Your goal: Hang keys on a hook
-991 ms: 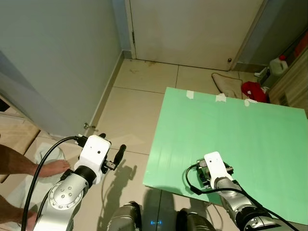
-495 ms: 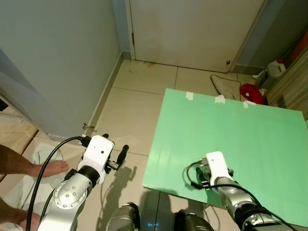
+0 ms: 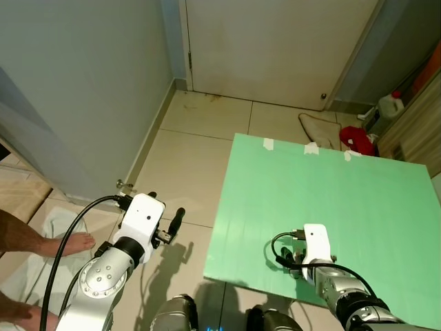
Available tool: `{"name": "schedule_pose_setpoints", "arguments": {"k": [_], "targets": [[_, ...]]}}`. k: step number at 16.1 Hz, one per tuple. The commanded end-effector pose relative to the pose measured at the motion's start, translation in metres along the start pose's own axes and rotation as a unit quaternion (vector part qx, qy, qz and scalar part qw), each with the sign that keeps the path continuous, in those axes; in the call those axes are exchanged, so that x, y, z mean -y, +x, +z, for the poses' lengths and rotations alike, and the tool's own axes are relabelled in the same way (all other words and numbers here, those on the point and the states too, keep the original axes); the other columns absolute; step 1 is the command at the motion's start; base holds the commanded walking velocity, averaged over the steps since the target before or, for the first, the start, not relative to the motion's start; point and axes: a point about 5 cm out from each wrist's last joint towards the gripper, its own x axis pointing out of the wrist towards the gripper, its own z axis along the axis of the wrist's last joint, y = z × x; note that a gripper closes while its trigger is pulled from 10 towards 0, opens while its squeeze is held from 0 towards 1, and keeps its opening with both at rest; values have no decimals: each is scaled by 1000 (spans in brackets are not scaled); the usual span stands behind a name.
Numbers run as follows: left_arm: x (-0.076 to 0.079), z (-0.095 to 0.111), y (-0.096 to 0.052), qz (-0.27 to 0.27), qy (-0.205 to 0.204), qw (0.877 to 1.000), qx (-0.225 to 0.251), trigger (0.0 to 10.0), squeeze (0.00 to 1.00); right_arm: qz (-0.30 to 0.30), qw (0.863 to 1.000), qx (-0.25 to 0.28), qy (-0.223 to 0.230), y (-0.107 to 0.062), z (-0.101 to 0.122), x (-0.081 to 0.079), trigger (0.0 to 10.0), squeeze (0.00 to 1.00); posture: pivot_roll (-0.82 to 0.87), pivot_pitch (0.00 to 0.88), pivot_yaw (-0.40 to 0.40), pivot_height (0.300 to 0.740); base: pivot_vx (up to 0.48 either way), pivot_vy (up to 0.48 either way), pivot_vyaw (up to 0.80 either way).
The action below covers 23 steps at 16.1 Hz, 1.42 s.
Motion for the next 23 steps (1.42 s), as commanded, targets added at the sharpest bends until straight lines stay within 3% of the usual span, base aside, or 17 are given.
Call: {"name": "schedule_pose_setpoints", "arguments": {"k": [1, 3, 12, 15, 17, 20, 23], "targets": [[1, -3, 0, -2, 4, 1000, -6, 10000, 0, 0, 995, -86, 43, -3, -40, 1, 0, 0, 191, 150, -20, 740, 0, 0, 0], [1, -4, 1, -1, 6, 1000, -6, 10000, 0, 7, 993, -94, 71, -3, -43, -4, 0, 0, 193, 144, -23, 740, 0, 0, 0], [0, -7, 3, 0, 13, 1000, -6, 10000, 0, 19, 996, -65, 57, -1, -28, -7, 0, 0, 195, 122, -39, 740, 0, 0, 0], [1, -8, 5, 0, 13, 1000, -5, 10000, 0, 28, 1000, -6, 6, 0, -5, -13, 0, 0, 193, 113, -46, 740, 0, 0, 0], [2, -7, 8, -1, 12, 1000, -1, 10000, 0, 45, 997, 60, -15, -1, 27, -24, 0, 0, 185, 103, -51, 740, 0, 0, 0], [4, -5, 14, -3, 11, 1000, 5, 10000, 0, 83, 990, 117, 12, -6, 58, -38, 0, 0, 172, 88, -57, 740, 0, 0, 0], [8, -3, 25, -8, 8, 1000, 15, 10000, 0, 126, 972, 192, 43, -18, 99, -53, 0, 0, 149, 52, -65, 740, 0, 0, 0]]}}
